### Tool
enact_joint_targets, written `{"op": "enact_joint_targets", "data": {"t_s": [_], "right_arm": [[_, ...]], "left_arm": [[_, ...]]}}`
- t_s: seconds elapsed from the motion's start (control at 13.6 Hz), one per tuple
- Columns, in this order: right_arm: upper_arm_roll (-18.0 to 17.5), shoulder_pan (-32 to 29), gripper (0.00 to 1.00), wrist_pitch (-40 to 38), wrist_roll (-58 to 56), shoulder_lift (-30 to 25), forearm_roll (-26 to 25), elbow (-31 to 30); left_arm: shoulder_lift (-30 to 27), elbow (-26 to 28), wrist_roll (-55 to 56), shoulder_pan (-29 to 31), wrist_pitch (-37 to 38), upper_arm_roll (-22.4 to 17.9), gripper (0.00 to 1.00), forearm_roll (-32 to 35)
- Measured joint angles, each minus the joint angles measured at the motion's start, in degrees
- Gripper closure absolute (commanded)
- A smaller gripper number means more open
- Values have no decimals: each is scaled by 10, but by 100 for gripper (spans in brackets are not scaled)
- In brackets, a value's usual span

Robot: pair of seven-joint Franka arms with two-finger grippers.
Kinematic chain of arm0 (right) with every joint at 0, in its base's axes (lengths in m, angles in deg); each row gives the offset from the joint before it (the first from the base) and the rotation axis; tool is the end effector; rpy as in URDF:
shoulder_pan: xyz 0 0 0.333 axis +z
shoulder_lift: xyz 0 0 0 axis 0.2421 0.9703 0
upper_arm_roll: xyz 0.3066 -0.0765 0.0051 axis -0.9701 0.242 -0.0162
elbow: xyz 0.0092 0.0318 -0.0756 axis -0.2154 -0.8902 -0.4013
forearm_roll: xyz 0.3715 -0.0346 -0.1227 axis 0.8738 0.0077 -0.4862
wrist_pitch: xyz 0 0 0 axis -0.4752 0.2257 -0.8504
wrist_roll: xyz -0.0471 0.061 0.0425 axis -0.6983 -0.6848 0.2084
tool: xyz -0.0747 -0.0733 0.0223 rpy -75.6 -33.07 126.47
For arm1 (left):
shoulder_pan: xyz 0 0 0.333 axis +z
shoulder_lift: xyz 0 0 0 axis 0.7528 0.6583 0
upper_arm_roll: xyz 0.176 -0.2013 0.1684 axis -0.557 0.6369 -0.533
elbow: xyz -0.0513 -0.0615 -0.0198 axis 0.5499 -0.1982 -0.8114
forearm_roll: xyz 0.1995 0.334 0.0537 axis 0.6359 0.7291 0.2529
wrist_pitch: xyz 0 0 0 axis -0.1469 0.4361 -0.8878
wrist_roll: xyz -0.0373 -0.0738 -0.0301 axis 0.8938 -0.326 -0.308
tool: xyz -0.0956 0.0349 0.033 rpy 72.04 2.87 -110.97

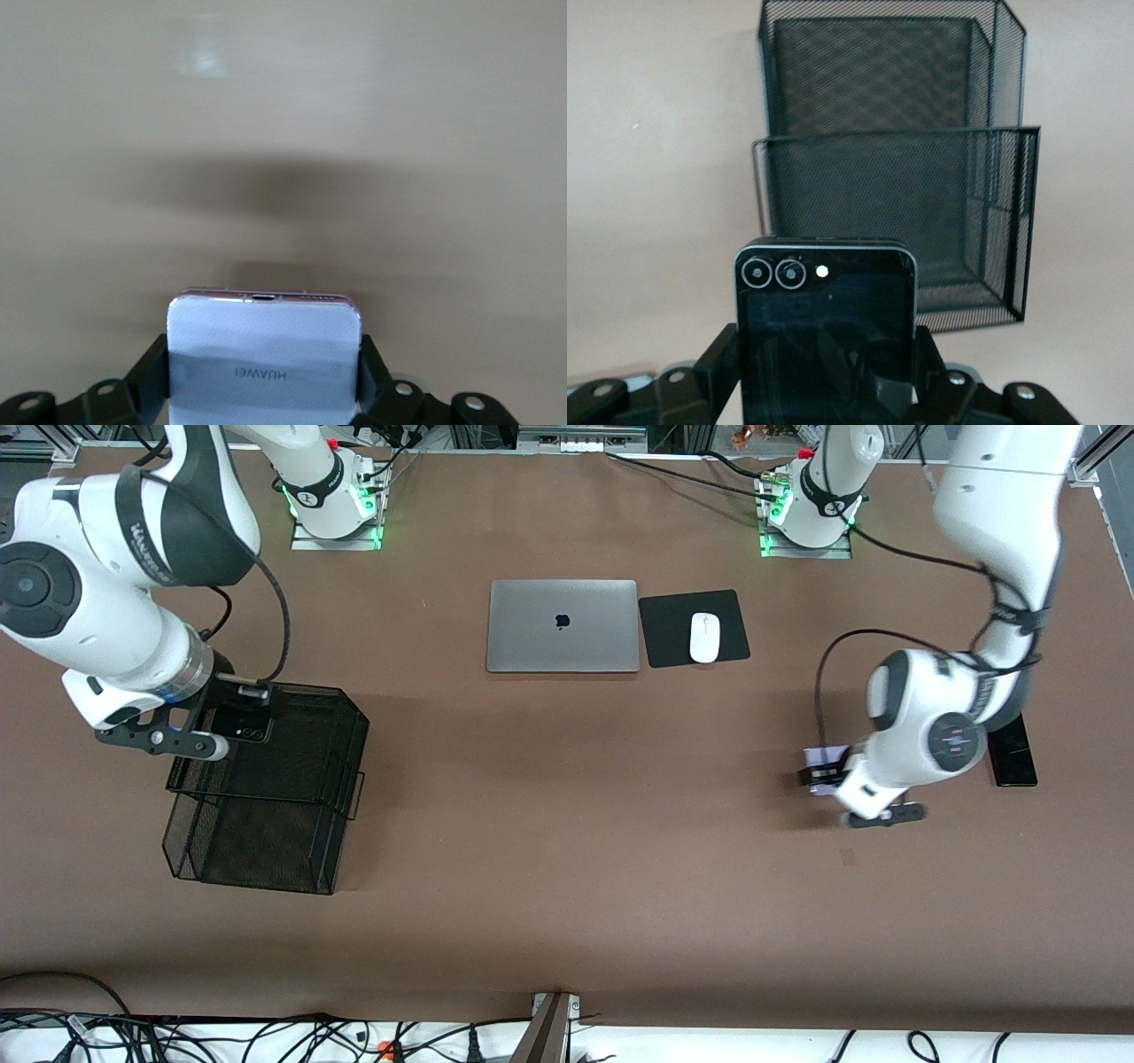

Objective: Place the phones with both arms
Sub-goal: 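Lift the flip phone with the right gripper while the left gripper grasps the white phone, then lower the flip phone into the basket while the left gripper carries the white phone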

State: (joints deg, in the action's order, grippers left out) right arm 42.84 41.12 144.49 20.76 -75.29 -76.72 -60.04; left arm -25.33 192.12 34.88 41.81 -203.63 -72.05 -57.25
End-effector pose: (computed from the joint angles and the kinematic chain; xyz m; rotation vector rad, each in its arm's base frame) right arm 0.6119 0.1012 0.4788 3.0204 -0.2127 -0.1222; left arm 0.6312 -0.0939 0.2188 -3.1192 -0.2473 0.2144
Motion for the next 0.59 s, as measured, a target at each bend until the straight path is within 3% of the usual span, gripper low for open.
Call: {"op": "enact_joint_targets", "data": {"t_s": [0.29,0.59], "right_arm": [[34,-1,100,105,-39,3,0,-77],[43,0,100,207,-42,5,0,-153]], "left_arm": [[60,-111,113,-105,41,1,100,-19],[107,-202,187,-185,52,1,100,-42]]}}
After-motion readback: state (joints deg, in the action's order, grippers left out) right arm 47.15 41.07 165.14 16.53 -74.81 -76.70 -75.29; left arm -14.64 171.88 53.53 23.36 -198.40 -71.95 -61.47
